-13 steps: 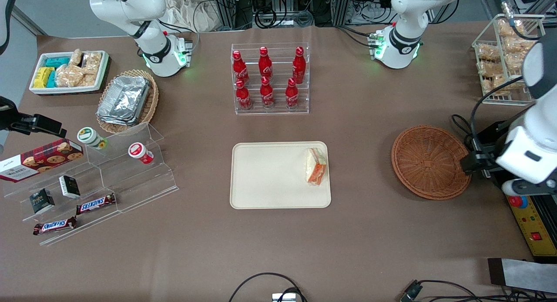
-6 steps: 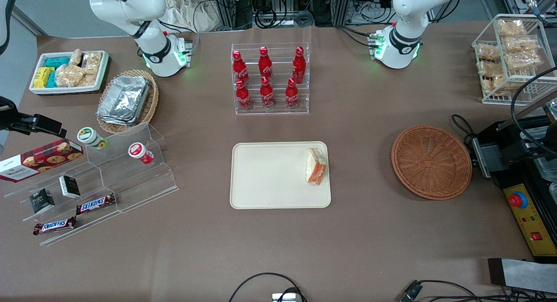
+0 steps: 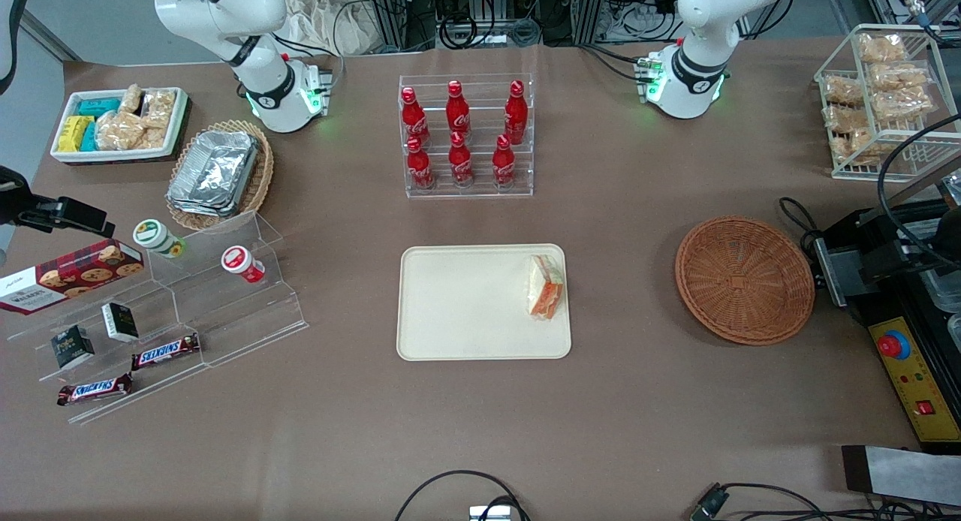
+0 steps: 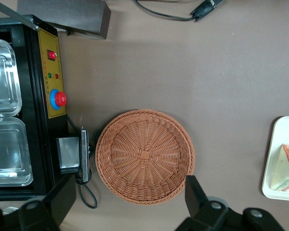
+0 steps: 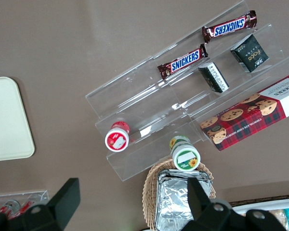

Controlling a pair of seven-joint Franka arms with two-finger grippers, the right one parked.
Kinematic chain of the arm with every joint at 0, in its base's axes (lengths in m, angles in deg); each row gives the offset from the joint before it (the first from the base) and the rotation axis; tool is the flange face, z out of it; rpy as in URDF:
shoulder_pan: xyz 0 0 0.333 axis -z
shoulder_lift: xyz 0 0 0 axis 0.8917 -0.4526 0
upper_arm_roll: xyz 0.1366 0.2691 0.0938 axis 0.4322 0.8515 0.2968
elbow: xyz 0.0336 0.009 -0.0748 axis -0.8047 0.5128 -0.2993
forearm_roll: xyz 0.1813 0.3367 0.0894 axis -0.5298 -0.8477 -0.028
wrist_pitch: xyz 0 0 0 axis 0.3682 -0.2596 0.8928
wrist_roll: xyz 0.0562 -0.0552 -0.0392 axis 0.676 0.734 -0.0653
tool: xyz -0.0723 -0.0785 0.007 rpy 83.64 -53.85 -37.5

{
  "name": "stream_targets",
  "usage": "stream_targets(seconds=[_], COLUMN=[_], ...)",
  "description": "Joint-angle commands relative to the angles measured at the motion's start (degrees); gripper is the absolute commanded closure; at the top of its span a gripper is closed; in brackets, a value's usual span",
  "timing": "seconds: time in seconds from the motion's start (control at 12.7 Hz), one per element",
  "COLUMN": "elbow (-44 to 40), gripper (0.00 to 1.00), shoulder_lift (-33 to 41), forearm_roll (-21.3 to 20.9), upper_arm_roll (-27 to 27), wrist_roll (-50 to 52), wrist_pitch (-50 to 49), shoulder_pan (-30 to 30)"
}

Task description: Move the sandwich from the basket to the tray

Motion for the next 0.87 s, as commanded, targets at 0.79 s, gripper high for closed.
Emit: stream_targets(seconds=[0.79], elbow=[7.5], gripper=[0.0], shoulder_lift=[7.0], forearm_roll=[3.3], upper_arm_roll=[19.5], wrist_roll=[-5.5], wrist_pitch=[3.7], shoulder_pan=[14.7])
